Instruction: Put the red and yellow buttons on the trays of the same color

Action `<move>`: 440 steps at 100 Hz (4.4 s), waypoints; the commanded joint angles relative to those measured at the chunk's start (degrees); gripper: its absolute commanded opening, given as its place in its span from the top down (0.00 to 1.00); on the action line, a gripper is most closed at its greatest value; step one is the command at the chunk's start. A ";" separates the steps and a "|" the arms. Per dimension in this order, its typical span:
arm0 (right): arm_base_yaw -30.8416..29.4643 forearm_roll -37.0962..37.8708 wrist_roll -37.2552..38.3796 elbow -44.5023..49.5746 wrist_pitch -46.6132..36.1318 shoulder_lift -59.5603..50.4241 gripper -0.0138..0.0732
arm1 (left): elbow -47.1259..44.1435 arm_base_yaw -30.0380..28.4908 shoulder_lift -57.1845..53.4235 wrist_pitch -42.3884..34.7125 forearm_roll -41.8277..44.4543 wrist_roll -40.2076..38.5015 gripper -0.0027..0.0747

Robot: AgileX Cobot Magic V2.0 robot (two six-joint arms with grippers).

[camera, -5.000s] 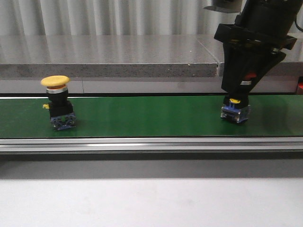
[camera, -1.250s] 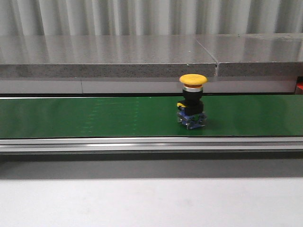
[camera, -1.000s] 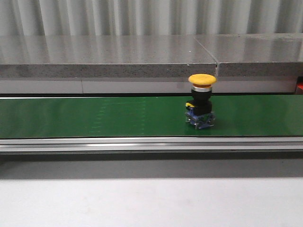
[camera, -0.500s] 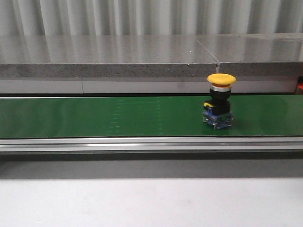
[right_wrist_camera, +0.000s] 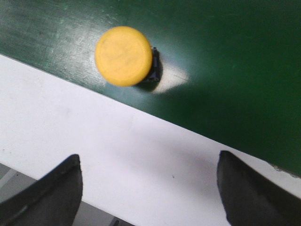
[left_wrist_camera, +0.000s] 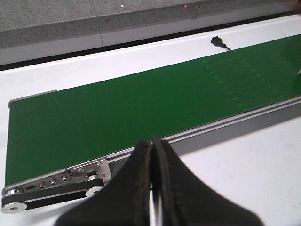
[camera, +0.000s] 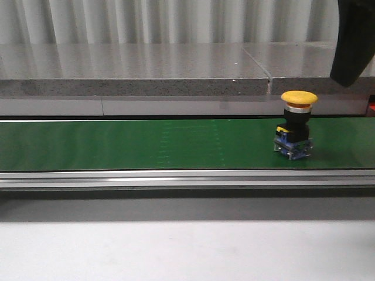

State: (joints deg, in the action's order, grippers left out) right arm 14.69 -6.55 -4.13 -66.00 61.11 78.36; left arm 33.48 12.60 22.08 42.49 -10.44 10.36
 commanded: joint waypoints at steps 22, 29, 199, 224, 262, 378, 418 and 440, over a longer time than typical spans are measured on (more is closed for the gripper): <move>0.14 -0.78 -3.17 -1.37 -9.39 4.32 0.17 | 1.41 0.39 0.36 -3.84 -1.13 -0.03 0.99; 0.14 -1.19 -3.31 -1.63 -10.52 5.64 0.17 | 1.41 0.39 0.36 -3.84 -1.13 -0.03 0.99; -50.45 -0.22 13.26 -1.81 -17.62 -7.21 0.59 | 1.41 0.39 0.36 -3.84 -1.13 -0.03 0.99; -57.19 -0.22 17.72 -1.81 -20.15 -1.80 0.59 | 1.41 0.39 0.36 -3.84 -1.13 -0.03 0.99; -55.03 -3.00 17.93 -1.81 -24.82 11.20 0.59 | 1.41 0.39 0.36 -3.84 -1.13 -0.03 0.99; -53.54 0.24 17.30 -1.81 -29.56 11.75 0.21 | 1.41 0.39 0.36 -3.84 -1.13 -0.03 0.99; -39.50 8.67 17.07 -1.81 -26.58 -1.69 0.76 | 1.41 0.39 0.36 -3.84 -1.13 -0.03 0.99; -30.28 10.49 17.07 -0.31 -24.64 -6.92 0.92 | 1.41 0.39 0.36 -3.84 -1.13 -0.03 0.99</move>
State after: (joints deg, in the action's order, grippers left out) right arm -17.77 2.37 13.48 -65.72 38.59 74.97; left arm 33.48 12.60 22.08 42.49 -10.44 10.36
